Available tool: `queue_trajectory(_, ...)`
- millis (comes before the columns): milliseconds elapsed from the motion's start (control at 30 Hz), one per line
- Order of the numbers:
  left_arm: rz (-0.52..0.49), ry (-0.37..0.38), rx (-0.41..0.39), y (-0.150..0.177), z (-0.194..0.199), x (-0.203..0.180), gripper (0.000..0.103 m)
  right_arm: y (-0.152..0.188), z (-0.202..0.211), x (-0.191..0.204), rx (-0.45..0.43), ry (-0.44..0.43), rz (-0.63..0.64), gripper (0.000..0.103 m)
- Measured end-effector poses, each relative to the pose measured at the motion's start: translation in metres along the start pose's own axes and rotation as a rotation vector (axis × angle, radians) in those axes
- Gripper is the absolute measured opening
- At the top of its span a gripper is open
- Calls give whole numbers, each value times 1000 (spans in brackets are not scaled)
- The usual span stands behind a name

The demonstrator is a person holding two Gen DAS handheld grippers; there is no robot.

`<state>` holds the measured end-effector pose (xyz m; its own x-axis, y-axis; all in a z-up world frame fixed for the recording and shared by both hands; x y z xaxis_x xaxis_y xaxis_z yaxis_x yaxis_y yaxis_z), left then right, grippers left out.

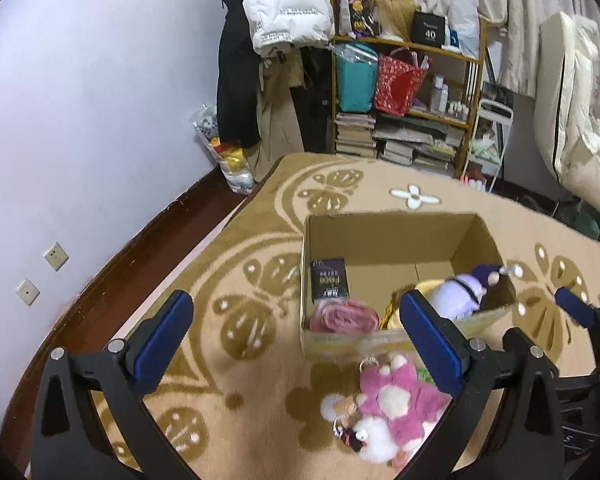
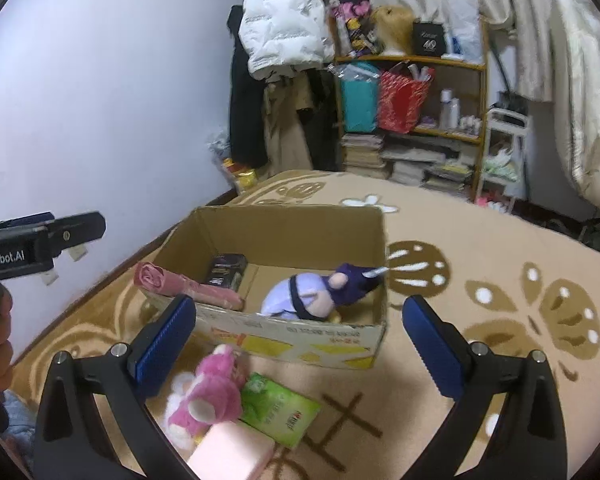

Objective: Organize soft objects
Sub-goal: 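Move both grippers toward the pink plush toy and green tissue pack beside the box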

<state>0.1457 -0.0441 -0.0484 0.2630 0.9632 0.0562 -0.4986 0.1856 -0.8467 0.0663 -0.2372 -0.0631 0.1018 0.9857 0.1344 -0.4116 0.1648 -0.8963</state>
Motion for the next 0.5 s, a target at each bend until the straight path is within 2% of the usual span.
queue_trajectory(500,-28,20,144,53,-8,-19,102,54,12,18,155,-38,29,103)
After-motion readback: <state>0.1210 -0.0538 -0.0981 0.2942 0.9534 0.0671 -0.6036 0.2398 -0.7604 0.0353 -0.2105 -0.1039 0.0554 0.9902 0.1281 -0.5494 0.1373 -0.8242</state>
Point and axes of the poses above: each gripper's, at about its wrist camera, not at the fingertips, and z roughly against the way its jaws point, x to its left, y to its underside, the point moved 7 cm from there along -z, roughly the way its jaws point, and after that the axes turned 11 degrees about -x, right-handed, at the moved point
